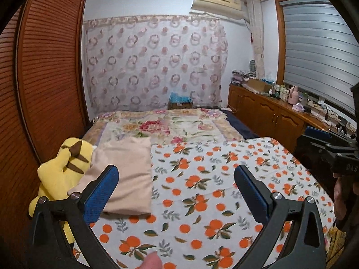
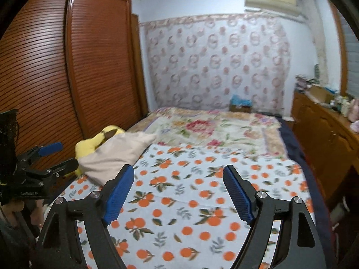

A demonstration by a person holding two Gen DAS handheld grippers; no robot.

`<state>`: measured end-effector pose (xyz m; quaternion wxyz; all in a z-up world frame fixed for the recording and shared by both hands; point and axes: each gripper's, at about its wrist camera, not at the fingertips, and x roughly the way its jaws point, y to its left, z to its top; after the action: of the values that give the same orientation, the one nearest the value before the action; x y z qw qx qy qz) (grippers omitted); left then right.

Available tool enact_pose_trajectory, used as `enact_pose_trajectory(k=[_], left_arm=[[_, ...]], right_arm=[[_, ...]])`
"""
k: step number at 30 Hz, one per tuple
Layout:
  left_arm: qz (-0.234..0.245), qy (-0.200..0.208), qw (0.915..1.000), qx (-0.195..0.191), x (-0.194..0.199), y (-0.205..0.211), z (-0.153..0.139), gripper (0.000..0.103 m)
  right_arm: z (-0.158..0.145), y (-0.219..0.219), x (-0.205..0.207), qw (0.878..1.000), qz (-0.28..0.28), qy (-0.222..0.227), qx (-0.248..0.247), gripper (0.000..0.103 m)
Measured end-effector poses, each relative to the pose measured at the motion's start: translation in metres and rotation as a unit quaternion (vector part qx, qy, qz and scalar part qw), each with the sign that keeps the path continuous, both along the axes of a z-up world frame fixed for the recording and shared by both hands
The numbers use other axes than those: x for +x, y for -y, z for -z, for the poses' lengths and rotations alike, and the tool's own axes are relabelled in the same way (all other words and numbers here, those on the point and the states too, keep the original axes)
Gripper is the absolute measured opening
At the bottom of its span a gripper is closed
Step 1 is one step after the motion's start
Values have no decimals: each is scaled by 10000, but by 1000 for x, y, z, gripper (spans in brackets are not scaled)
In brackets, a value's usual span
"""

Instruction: Fold small clothes

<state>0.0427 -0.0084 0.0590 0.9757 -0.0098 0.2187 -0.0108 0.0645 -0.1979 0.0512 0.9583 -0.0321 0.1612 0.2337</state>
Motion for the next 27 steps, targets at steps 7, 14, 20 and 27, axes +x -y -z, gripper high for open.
enact_pose_trajectory(k=[7, 14, 20, 27], left_arm=[[39, 208, 9998, 8, -10, 17, -21, 103], [89, 269, 9996, 61, -18, 25, -23, 103], [94, 263, 9996, 44, -18, 26, -23, 103], [111, 252, 9996, 25, -22, 27, -23, 103]], right_arm=[[-10, 12, -46, 9981, 469, 375, 120, 83], [-4, 3, -64, 9972, 494, 476, 300, 83], [5, 2, -60, 9967, 622, 470, 244, 83], [2, 4, -57, 9966, 609, 505, 216, 83]])
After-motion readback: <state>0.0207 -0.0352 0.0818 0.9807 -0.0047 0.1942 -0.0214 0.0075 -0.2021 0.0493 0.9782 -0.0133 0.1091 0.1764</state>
